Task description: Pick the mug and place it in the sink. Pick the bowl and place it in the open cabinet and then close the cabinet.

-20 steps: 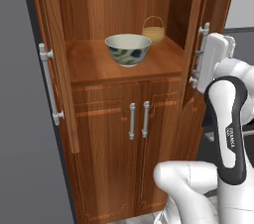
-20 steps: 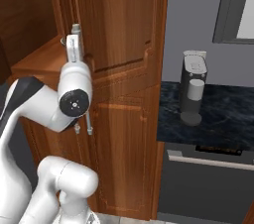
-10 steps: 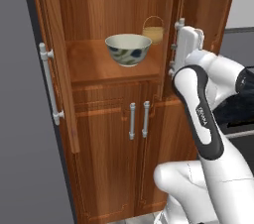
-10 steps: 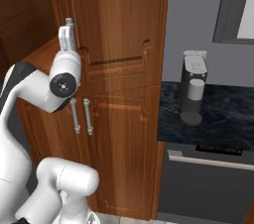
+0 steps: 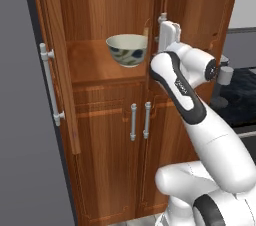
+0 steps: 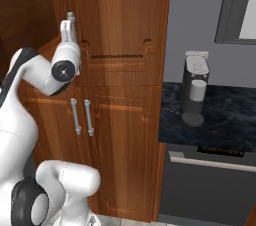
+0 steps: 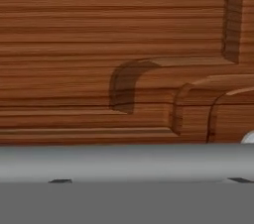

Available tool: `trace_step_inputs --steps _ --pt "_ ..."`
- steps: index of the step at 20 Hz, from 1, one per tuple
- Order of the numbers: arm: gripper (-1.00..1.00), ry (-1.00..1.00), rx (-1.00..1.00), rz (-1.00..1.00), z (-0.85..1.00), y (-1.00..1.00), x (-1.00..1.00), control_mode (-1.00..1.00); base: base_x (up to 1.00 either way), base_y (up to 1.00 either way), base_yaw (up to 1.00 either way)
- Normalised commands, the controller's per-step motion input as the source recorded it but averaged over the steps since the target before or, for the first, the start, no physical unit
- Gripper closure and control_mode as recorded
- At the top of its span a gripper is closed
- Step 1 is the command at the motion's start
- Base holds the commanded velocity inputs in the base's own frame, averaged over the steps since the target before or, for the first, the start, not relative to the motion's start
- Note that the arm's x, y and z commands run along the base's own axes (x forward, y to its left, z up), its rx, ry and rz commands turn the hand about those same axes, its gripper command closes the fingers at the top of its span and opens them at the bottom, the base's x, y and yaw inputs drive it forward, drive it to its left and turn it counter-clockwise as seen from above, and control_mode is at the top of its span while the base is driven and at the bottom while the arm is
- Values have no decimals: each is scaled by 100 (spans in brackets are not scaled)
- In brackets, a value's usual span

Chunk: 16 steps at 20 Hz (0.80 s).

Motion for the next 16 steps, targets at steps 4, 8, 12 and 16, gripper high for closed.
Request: trace_step_inputs --steps 4,8,12,16 --pt "-100 3 0 0 0 0 68 -100 0 0 0" --pt "-100 7 0 0 0 0 73 -100 0 0 0" --pt "-100 10 0 -2 0 0 80 -100 0 0 0" --pt "-100 8 0 -1 0 -11 76 -100 0 0 0"
